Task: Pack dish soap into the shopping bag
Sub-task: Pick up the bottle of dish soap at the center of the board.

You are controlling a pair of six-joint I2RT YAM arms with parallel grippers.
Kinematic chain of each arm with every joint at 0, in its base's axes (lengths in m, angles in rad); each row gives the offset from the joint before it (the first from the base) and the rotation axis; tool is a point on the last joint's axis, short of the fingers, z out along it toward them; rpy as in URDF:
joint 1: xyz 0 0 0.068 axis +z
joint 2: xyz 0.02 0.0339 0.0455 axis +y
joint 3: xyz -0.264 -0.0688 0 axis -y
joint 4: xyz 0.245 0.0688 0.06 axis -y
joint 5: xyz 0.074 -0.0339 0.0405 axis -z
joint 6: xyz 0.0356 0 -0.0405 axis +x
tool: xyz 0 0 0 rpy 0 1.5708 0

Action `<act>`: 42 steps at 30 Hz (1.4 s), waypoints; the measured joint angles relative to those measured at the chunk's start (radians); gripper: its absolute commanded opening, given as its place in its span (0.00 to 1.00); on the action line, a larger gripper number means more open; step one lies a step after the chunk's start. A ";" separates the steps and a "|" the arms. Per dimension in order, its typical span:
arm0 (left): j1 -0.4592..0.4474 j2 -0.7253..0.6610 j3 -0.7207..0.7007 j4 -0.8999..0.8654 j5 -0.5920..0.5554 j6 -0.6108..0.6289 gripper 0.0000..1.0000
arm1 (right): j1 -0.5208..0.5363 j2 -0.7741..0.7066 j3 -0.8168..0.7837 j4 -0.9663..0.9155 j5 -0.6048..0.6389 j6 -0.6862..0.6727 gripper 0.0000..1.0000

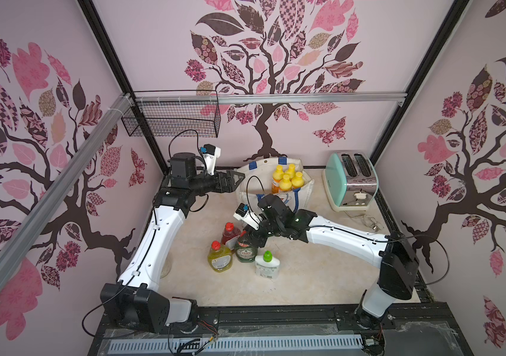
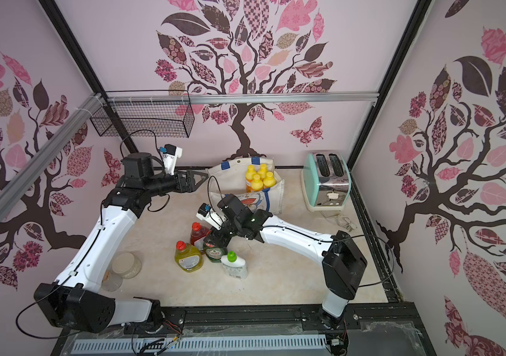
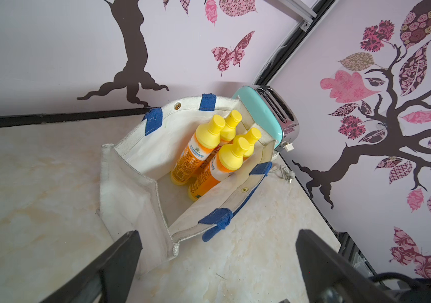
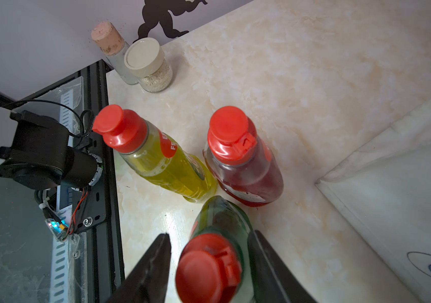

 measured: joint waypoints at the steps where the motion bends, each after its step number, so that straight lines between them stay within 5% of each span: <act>1: 0.001 0.000 0.000 -0.001 -0.004 0.002 0.98 | 0.000 0.000 0.000 0.001 0.002 0.000 0.49; 10: 0.005 0.000 0.000 -0.016 -0.035 0.011 0.98 | 0.011 0.000 -0.021 0.006 0.048 -0.007 0.43; 22: 0.005 0.000 0.000 -0.023 -0.039 0.020 0.98 | 0.018 -0.015 -0.039 0.054 0.101 -0.016 0.00; 42: 0.005 0.000 0.000 -0.029 -0.053 0.023 0.98 | 0.025 -0.065 0.006 -0.129 0.358 0.023 0.00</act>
